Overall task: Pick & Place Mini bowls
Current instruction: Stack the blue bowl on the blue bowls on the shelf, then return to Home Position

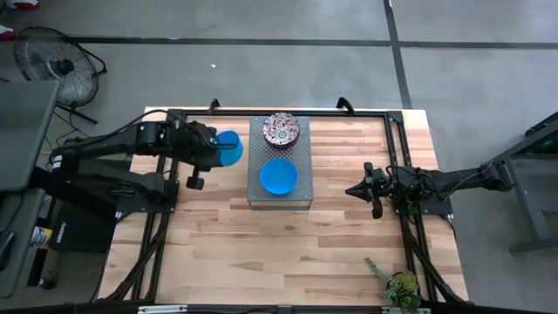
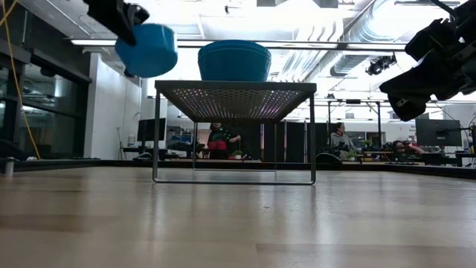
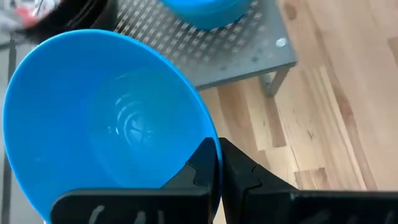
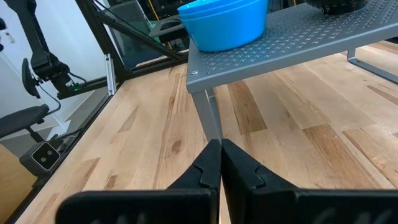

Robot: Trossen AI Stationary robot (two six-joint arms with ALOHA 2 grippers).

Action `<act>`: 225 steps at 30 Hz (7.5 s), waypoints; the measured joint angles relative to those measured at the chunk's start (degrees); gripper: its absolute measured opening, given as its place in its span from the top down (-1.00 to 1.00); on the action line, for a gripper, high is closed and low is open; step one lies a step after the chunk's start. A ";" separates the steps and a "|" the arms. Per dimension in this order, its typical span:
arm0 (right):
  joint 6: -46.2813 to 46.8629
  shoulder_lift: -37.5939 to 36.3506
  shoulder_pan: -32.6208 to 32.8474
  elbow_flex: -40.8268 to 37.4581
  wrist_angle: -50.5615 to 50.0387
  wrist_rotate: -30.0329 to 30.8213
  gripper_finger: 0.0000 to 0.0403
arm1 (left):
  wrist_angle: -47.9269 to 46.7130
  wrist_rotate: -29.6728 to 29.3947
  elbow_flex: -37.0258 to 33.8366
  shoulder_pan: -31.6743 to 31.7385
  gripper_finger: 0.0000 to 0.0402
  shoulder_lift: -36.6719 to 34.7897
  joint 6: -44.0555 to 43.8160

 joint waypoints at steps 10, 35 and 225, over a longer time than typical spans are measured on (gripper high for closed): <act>0.00 0.00 -0.02 0.00 -0.01 0.00 1.00 | -1.26 -1.28 10.75 -7.21 1.00 9.18 0.53; 0.00 -0.04 -0.02 0.00 -0.01 0.00 1.00 | -7.60 -1.91 37.44 -13.06 1.00 37.03 2.73; 0.00 0.00 -0.02 0.00 0.01 0.00 1.00 | 74.68 2.75 -65.33 -5.18 1.00 -55.73 -2.88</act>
